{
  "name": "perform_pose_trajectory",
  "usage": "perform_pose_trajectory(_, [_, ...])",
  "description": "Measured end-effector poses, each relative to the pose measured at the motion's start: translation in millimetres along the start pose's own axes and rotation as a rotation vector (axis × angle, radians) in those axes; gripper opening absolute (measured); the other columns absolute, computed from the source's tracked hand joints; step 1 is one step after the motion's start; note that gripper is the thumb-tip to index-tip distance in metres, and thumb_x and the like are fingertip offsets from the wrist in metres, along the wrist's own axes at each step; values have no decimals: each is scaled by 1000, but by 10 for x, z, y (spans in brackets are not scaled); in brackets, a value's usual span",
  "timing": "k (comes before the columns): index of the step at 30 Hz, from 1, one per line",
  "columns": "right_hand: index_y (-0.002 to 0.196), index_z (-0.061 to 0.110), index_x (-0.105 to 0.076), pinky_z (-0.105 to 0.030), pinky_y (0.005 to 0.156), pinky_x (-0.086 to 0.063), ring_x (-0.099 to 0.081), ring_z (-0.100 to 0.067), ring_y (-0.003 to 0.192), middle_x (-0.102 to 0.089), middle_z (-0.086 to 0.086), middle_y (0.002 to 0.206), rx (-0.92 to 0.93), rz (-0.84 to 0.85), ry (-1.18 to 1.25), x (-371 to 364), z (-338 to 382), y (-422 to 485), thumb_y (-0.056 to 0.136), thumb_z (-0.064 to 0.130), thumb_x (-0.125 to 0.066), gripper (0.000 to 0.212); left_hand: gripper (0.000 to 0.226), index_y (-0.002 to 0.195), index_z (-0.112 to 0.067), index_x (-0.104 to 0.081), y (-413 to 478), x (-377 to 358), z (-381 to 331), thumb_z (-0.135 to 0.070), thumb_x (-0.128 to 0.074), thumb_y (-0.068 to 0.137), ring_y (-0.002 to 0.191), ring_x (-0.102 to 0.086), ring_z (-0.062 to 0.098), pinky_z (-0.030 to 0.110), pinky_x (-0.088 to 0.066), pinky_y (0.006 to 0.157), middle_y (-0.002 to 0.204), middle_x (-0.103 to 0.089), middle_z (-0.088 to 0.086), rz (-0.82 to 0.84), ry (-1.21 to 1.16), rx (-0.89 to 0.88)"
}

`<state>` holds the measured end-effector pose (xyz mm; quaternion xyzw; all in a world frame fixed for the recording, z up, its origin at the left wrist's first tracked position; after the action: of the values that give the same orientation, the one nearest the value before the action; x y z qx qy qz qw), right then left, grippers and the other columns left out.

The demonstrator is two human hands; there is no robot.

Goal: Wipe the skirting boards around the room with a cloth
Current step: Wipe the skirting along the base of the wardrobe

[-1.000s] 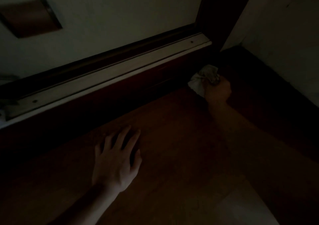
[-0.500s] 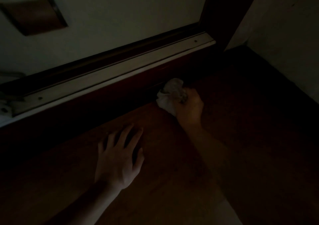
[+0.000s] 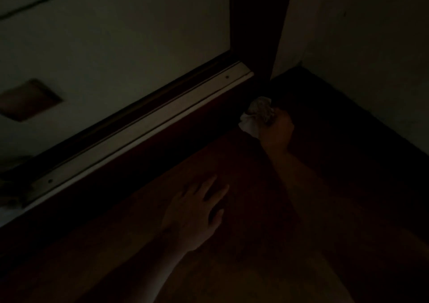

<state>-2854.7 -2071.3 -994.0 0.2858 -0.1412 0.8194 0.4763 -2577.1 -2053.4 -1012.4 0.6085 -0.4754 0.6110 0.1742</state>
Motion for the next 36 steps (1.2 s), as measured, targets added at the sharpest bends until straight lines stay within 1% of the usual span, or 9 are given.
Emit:
perform_pose_trajectory(6, [103,-5,-66,-17,77,-32,-60,-31,102,-62,-22,110,-9,-142,24,43,-89,45,86,4,-68,19,58,152,-58,3,355,-31,-142,-66,-20,99,151,9,10,44,-18,115,163,19,-21,-103,35,-120])
perform_pose_trajectory(10, [94,-5,-67,-22,73,-37,-59,-27,92,-61,-21,101,138,-16,42,-143,22,-175,84,3,-68,12,58,156,-46,-24,299,-14,-158,-60,-29,100,151,-23,17,43,-35,109,167,-19,-7,-214,85,-132])
perform_pose_trajectory(15, [97,-4,-67,-21,73,-37,-62,-30,96,-65,-21,104,-5,-126,10,13,-78,-54,87,8,-66,15,58,154,-44,-30,311,-30,-173,-59,-32,99,148,-31,19,42,-33,107,164,-28,-6,-255,138,-146])
perform_pose_trajectory(19, [97,-4,-67,-23,74,-39,-61,-29,93,-63,-21,103,139,-23,32,-121,36,-181,87,7,-68,15,59,153,-46,-33,352,-73,-126,-62,-35,96,144,-33,19,46,-45,95,161,-33,-5,-247,132,-133])
perform_pose_trajectory(25, [114,6,-66,-22,75,-36,-62,-29,104,-67,-13,112,-88,-193,-2,288,-182,443,92,23,-63,27,61,155,-49,-20,384,-84,-130,-63,-27,97,148,-26,18,52,-43,97,166,-20,-7,-233,134,-148])
perform_pose_trajectory(27, [116,6,-66,-23,79,-39,-62,-29,106,-67,-14,114,-115,-186,-6,274,-211,481,93,26,-62,31,60,153,-46,-30,378,-61,-127,-62,-32,96,144,-37,20,50,-47,94,162,-31,-5,-241,142,-142])
perform_pose_trajectory(30, [106,1,-69,-12,67,-28,-64,-29,102,-68,-17,110,-152,-192,-8,136,-187,258,94,23,-63,26,58,151,-45,-37,363,-70,-139,-61,-36,95,142,-38,20,48,-47,94,159,-37,-4,-237,141,-148])
perform_pose_trajectory(33, [96,-5,-69,-7,62,-32,-59,-21,84,-68,-19,98,-107,-160,150,-133,-66,-215,88,11,-70,17,58,149,-46,-38,354,-63,-126,-61,-37,94,141,-36,20,48,-46,94,159,-38,-4,-241,134,-140])
perform_pose_trajectory(36, [90,-6,-67,0,60,-31,-51,-14,80,-65,-19,94,-52,-94,172,-325,45,-567,86,5,-70,12,56,148,-45,-40,340,-63,-142,-59,-36,94,136,-39,22,49,-47,93,152,-47,-3,-219,134,-145])
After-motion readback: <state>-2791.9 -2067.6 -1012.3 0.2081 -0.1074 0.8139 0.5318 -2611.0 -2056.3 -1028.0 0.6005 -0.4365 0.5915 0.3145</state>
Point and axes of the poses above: each hand's wrist, its own y-axis towards the middle knuckle, its own x-axis out of the back of the hand, z = x × y, the point moved 8 cm from there along y, towards the middle knuckle
